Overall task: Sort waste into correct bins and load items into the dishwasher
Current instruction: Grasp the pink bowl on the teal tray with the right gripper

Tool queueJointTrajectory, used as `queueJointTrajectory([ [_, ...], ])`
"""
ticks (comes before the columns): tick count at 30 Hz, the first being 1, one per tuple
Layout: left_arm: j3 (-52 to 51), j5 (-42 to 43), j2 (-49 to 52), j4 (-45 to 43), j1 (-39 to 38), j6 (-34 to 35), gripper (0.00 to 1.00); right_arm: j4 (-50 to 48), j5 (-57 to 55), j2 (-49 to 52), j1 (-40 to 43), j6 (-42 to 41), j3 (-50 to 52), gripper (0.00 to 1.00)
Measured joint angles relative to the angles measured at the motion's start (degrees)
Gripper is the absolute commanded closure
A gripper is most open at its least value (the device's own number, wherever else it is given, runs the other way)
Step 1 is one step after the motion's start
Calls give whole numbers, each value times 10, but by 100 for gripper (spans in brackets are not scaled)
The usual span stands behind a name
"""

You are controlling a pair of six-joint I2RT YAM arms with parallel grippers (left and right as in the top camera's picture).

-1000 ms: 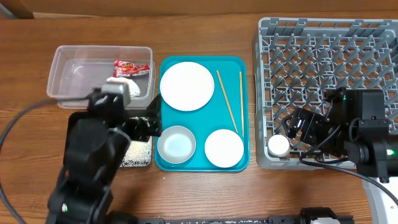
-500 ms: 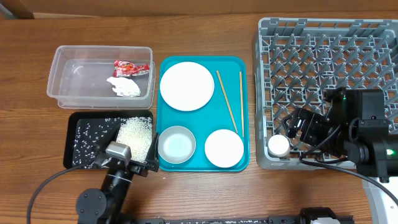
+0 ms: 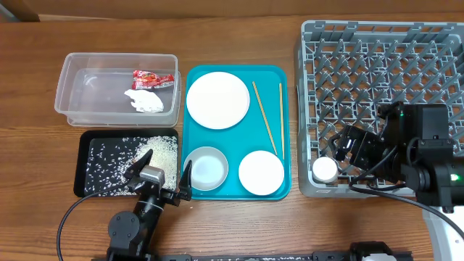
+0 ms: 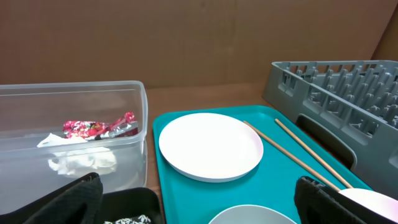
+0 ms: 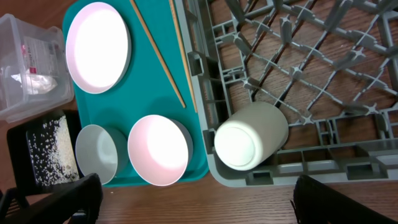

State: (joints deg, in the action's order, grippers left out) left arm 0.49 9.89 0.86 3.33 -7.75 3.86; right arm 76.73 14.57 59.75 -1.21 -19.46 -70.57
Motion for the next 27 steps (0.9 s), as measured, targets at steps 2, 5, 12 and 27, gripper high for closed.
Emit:
queueJointTrajectory([
  [2,0,0,0,0,0,0,0,0,0,0,0,0,0,0],
  [5,0,0,0,0,0,0,0,0,0,0,0,0,0,0],
  [12,0,0,0,0,0,0,0,0,0,0,0,0,0,0],
  [27,0,0,0,0,0,0,0,-69,17,2,0,-52,0,0],
])
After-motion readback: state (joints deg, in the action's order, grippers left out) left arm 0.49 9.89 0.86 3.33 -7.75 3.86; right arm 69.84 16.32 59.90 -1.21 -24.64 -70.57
